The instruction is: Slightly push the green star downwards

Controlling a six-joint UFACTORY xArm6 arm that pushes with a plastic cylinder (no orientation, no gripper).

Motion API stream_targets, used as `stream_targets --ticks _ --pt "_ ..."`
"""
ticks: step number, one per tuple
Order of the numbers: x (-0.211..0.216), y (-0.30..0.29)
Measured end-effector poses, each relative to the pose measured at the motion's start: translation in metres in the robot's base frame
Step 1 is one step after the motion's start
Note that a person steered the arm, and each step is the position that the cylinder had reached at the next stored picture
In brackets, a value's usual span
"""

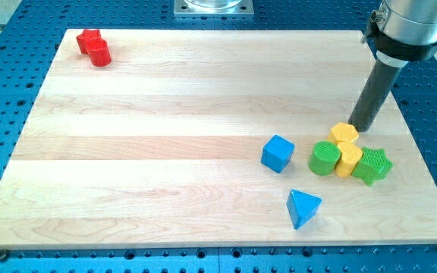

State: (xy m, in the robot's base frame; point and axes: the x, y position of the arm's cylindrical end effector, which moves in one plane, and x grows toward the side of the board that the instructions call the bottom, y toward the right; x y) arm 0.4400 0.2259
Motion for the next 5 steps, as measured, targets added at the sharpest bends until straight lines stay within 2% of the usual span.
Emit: stream_targets --ticks 4,5 --pt "0.071 -0.003" --pt "0.076 0.003"
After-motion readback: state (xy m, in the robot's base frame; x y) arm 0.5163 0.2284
